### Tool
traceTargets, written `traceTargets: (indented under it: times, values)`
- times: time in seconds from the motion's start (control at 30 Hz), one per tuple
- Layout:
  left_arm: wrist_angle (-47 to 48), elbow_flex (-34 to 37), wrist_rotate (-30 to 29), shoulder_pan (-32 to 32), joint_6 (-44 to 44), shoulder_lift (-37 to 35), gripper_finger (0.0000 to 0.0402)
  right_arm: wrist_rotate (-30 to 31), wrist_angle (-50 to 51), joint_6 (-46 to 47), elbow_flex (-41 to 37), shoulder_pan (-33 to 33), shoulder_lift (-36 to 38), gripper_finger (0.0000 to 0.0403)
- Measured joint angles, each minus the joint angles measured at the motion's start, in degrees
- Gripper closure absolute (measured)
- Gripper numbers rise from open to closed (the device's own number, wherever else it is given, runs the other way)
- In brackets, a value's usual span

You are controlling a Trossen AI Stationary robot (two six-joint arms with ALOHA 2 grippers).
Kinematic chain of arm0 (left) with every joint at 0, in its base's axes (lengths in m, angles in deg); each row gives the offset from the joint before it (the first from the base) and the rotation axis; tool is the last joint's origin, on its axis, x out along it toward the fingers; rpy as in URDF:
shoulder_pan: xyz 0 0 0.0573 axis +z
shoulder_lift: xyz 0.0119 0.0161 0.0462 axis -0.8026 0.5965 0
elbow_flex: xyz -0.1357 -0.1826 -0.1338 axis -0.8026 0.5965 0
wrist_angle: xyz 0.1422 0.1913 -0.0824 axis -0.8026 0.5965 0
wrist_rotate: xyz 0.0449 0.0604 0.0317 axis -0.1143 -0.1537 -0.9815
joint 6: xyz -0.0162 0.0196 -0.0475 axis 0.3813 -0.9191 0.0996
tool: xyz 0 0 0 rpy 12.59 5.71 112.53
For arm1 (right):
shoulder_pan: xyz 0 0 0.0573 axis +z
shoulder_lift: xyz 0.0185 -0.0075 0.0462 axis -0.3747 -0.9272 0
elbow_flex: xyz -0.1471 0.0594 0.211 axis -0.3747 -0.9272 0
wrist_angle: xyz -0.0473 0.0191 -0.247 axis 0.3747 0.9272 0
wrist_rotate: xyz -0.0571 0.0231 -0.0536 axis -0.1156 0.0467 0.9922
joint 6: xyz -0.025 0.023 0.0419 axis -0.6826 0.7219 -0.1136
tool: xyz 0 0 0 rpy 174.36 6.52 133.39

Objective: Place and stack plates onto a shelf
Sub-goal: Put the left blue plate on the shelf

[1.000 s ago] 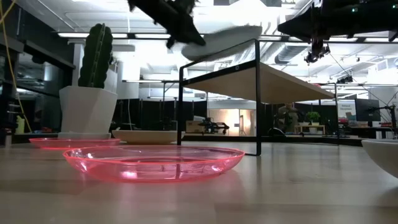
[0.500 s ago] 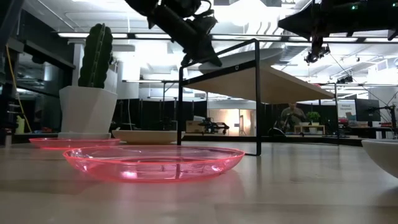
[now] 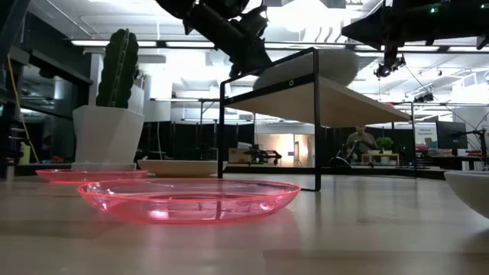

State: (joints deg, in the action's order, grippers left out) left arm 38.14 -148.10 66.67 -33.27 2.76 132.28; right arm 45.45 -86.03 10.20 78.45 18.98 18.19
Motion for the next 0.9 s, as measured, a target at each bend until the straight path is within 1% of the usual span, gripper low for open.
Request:
traceTargets:
  times: [0.13,0.27,0.37,0.47,0.5,0.57,0.73,0.9]
  values:
    - [0.52,0.13,-0.82,1.00,-0.36,-2.03,0.0325,-0.07,-0.07,1.82,0.00,0.02,-1.78,0.0403]
    - [3.05,0.13,0.10,2.81,-1.74,-6.41,0.0327,-0.08,-0.01,3.96,0.00,0.02,-5.52,0.0403]
    - [3.67,0.91,0.55,3.70,-1.95,-11.11,0.0345,-0.46,1.30,3.96,0.88,0.01,-8.28,0.0403]
    - [2.05,3.83,0.84,3.82,-3.34,-16.58,0.0376,-1.90,4.89,4.11,2.89,0.00,-10.94,0.0403]
    - [1.17,5.29,0.93,3.75,-3.68,-18.50,0.0388,-2.23,6.97,4.36,3.68,0.00,-12.14,0.0403]
    - [-1.30,8.76,0.91,3.52,-4.28,-22.24,0.0397,-2.56,11.05,5.57,5.41,0.01,-14.16,0.0403]
    - [-9.97,19.46,0.80,3.45,-4.41,-30.90,0.0400,-2.49,14.57,5.99,9.47,0.00,-19.89,0.0403]
    - [-17.33,29.87,0.79,3.42,-3.91,-37.35,0.0401,-2.40,18.21,7.21,13.37,-0.54,-25.16,0.0403]
